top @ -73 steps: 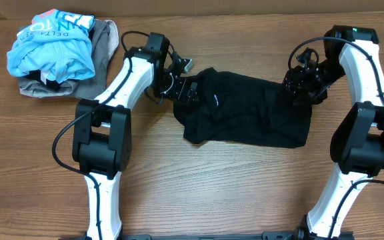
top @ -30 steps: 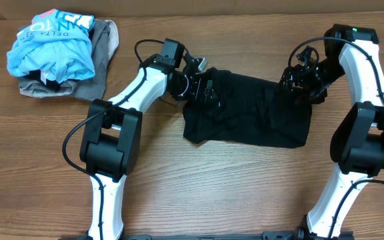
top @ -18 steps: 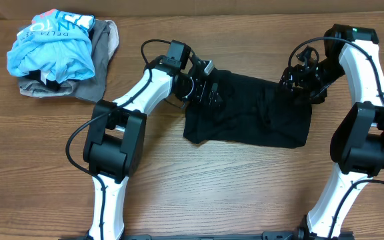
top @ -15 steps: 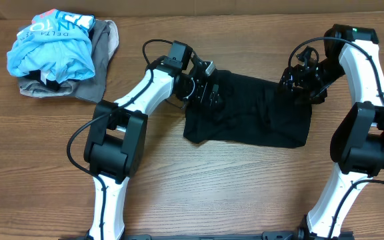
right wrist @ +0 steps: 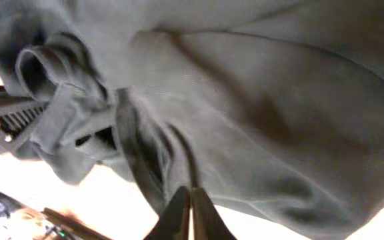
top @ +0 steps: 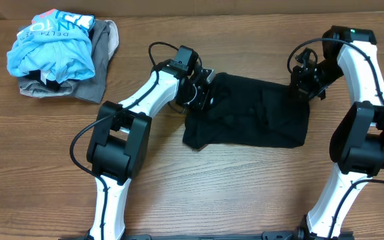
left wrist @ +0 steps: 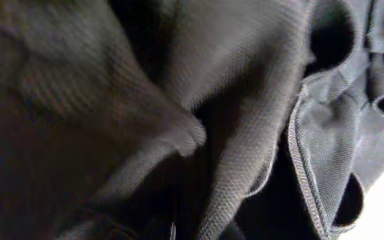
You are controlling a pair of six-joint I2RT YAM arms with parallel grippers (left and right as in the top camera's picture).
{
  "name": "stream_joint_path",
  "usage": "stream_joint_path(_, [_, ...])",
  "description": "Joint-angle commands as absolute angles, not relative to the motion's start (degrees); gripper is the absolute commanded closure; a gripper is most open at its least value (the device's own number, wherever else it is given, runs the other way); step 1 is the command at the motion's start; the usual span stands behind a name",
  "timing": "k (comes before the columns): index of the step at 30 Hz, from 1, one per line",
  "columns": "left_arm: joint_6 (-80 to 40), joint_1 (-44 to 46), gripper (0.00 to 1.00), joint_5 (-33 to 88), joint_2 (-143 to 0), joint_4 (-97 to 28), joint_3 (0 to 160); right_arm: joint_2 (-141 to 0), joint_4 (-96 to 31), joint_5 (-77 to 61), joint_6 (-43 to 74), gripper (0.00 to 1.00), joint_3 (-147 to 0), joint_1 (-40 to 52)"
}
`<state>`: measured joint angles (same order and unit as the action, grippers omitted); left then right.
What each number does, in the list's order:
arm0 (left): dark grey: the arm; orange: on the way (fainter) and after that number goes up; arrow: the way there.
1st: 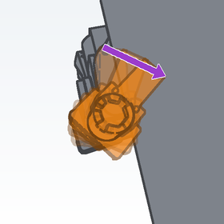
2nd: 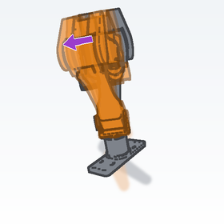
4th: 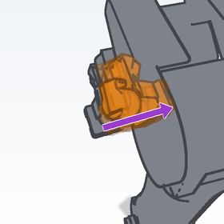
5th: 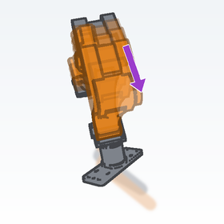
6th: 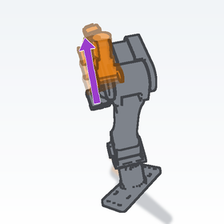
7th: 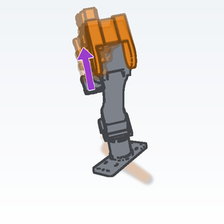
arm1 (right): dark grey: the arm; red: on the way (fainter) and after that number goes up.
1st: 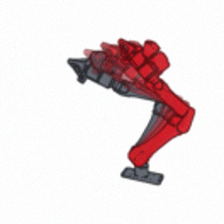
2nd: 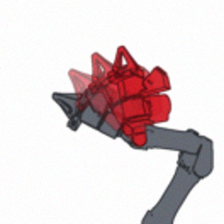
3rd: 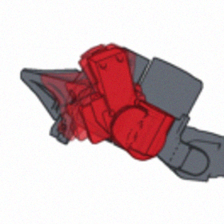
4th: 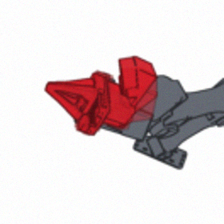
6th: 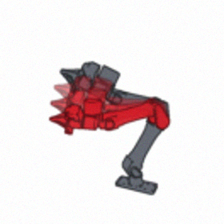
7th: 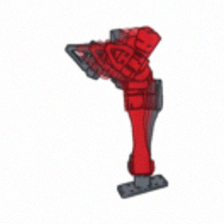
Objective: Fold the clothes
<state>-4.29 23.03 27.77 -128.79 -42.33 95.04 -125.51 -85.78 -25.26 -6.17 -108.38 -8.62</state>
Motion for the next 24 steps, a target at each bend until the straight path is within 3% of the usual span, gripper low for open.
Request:
stream_joint_path(1, [-4.4, 19.1, 0.96, 23.7, -127.1, -47.5, 98.0, -123.1, -84.2, -25.7, -4.3, 0.96, -105.3, -8.2])
stream_joint_path(10, [-1.6, 15.1, 0.96, 20.2, -121.0, -61.2, 106.3, -123.1, -77.6, -32.0, -4.3, 0.96, -98.1, -7.4])
stream_joint_path(20, [-1.7, 16.8, 0.96, 16.0, -117.9, -63.0, 106.8, -123.1, -72.6, -40.0, -4.2, 0.96, -93.1, -1.8])
stream_joint_path(24, [-1.7, 17.0, 0.96, 15.9, -116.3, -63.5, 107.1, -123.1, -65.9, -40.3, 2.1, 0.96, -88.0, -0.2])
